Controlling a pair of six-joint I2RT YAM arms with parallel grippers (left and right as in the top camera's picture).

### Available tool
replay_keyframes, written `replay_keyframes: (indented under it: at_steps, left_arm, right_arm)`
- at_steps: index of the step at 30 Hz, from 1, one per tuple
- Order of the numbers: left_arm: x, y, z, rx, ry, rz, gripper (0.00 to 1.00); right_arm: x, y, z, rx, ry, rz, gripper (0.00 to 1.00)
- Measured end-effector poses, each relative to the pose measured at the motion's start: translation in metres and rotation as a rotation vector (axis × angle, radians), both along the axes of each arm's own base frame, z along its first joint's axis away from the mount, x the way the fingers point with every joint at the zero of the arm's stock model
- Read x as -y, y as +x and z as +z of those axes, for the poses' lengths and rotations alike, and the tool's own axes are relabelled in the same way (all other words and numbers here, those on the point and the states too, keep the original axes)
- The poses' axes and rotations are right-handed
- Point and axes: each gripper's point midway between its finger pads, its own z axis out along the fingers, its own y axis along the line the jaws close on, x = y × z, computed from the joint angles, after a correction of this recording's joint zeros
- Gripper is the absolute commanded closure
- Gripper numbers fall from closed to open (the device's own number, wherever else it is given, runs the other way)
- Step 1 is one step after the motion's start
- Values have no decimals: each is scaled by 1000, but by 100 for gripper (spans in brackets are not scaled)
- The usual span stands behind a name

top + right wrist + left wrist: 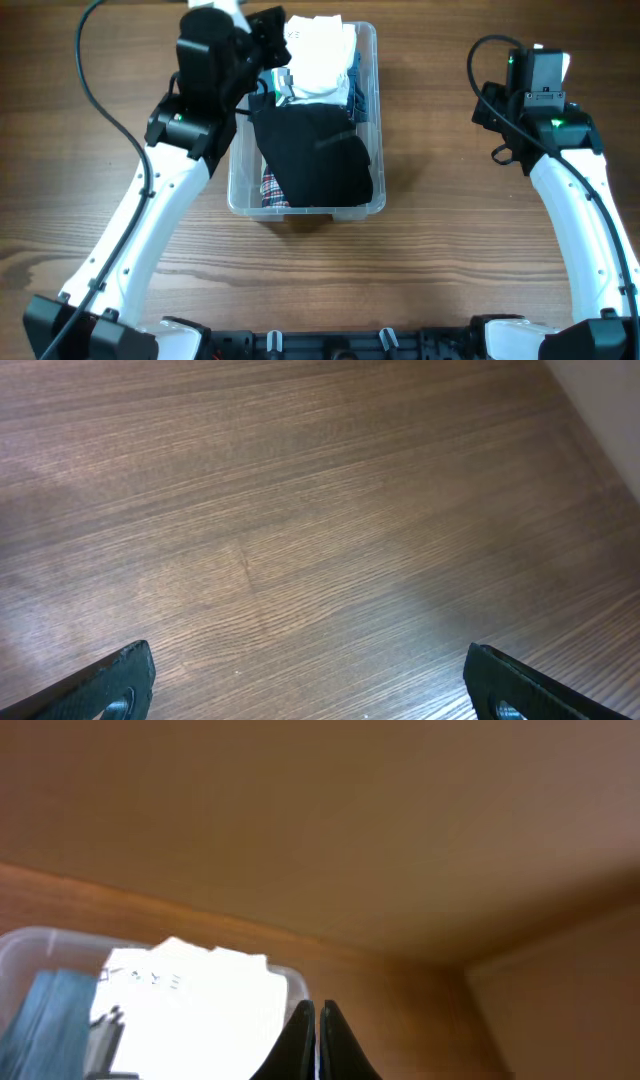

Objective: Pack container
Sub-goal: 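Open the left gripper and press the white t-shirt down in the bin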

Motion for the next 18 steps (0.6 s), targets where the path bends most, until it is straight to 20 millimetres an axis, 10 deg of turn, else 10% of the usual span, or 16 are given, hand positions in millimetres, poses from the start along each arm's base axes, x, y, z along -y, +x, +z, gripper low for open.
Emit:
replay_keyframes:
  at_steps: [10,18]
  left_arm:
    - [15,-3,59,12,84,-64,96]
    - [39,41,-35,-172,151,-87,96]
  right_arm:
    - [0,0,0,0,1,0,0]
    - [0,0,0,0,2,2,0]
